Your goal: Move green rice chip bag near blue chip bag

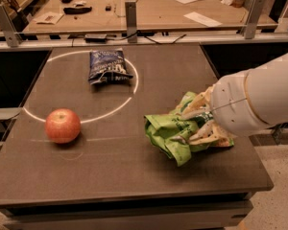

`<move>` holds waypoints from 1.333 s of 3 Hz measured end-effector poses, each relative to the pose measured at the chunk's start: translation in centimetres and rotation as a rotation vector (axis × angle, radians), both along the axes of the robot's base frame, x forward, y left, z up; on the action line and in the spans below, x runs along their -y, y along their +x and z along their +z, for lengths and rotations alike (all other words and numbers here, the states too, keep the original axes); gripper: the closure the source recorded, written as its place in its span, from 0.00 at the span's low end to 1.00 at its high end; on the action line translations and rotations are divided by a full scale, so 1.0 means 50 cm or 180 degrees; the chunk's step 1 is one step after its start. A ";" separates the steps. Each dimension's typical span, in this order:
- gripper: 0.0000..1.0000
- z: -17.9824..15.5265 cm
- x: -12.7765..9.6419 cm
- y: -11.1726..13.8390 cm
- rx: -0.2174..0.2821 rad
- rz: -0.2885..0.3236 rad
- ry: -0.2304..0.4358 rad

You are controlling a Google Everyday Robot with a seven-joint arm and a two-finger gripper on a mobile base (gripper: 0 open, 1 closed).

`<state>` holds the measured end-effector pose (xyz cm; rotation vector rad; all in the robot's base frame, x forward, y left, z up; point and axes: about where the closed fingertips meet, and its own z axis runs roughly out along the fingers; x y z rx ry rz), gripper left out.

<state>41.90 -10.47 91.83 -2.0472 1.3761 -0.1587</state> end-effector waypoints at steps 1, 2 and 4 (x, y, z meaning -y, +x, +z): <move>1.00 0.008 -0.031 0.010 0.0478 0.0052 -0.0111; 1.00 0.026 -0.047 0.025 0.0985 0.0118 -0.0266; 1.00 0.052 -0.055 0.033 0.1248 0.0092 -0.0301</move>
Offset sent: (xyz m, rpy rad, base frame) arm 0.0245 0.0299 0.0217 -0.1406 -0.5160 0.0534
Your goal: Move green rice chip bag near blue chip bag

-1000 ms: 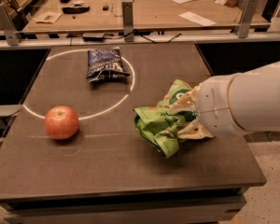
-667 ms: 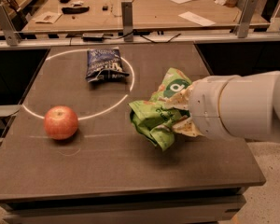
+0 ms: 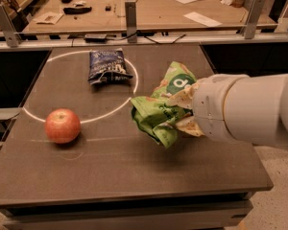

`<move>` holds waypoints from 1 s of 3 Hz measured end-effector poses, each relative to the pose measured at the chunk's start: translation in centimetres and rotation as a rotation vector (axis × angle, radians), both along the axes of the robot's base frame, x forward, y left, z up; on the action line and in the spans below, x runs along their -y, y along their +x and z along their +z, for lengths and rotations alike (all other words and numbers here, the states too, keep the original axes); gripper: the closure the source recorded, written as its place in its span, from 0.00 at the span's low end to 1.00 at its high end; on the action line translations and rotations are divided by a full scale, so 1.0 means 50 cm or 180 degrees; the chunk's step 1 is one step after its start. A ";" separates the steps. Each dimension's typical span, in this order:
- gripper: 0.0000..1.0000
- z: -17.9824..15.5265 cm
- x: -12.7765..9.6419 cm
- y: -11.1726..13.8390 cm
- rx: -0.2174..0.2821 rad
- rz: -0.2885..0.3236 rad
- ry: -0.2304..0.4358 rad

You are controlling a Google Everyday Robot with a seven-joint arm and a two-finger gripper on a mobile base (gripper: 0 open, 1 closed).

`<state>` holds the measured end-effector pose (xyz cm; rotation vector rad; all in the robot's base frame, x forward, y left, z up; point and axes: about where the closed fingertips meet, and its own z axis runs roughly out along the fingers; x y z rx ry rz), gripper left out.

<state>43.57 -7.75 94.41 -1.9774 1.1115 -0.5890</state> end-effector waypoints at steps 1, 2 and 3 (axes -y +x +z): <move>1.00 0.005 -0.026 0.006 0.0317 -0.0010 0.0005; 1.00 0.014 -0.047 0.038 0.0661 -0.0016 0.0081; 1.00 0.024 -0.079 0.098 0.0822 0.0092 0.0301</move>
Offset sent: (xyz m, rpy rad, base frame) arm 0.0194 0.0215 -0.0056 0.0677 -0.3622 -0.0007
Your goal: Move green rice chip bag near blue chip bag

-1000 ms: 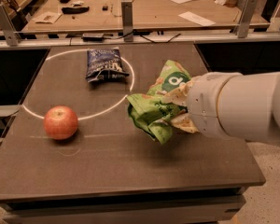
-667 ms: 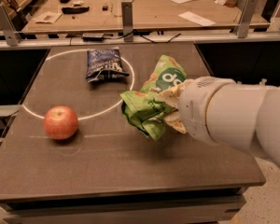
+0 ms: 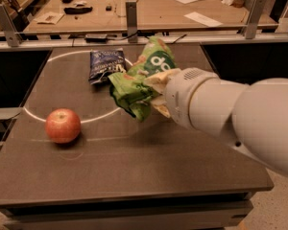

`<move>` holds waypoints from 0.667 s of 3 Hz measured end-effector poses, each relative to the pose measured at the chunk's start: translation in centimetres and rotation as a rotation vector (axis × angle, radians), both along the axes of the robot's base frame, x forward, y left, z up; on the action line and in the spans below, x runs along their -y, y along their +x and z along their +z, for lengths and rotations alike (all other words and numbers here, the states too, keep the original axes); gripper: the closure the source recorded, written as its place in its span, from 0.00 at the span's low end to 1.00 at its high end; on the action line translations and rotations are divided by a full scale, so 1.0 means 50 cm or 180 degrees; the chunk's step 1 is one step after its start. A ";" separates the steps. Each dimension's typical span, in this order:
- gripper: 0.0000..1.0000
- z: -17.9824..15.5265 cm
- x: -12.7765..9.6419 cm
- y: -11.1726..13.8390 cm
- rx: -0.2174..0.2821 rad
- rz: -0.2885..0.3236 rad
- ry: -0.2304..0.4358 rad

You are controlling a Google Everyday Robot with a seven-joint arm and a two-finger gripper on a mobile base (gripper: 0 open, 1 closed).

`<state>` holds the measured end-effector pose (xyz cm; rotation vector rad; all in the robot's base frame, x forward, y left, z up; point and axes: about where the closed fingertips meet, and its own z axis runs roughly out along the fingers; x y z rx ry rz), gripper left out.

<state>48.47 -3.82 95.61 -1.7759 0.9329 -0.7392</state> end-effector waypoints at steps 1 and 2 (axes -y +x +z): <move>1.00 0.000 -0.058 0.057 -0.0021 0.0256 0.0324; 1.00 -0.040 -0.074 0.070 -0.0103 0.0455 0.0600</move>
Offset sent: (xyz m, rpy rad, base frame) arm 0.0212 0.0313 -0.0748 0.2556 0.0238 0.2331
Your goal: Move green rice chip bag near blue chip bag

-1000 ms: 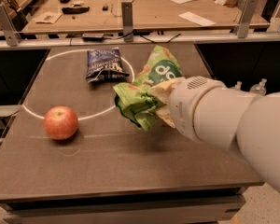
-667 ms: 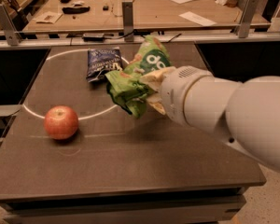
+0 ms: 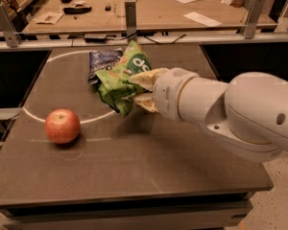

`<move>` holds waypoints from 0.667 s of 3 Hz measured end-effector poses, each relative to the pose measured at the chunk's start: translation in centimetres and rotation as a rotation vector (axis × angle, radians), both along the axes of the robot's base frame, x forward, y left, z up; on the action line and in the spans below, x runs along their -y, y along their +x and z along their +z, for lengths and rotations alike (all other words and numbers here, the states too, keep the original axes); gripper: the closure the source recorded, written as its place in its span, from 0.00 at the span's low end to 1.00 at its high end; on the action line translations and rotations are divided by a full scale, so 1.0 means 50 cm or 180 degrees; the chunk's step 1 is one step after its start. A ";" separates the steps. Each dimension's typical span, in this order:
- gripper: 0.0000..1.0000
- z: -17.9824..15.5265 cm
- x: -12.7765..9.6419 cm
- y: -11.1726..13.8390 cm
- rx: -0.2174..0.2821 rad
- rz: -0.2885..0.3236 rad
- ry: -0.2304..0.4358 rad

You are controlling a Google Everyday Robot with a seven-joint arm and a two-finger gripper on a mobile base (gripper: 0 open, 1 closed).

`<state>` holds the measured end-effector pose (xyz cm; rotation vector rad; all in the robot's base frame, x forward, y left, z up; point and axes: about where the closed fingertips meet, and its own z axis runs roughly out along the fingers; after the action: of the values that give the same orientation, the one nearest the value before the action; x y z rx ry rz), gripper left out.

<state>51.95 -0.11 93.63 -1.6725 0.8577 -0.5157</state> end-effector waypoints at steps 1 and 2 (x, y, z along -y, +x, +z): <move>1.00 -0.050 -0.008 -0.023 0.0015 0.0073 0.0015; 1.00 -0.108 -0.022 -0.047 0.0007 0.0199 -0.0021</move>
Offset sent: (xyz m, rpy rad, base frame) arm -0.0400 0.0163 -0.0985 -0.0102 0.0066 0.1057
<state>49.60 1.00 88.21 -1.6988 0.8001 -0.4779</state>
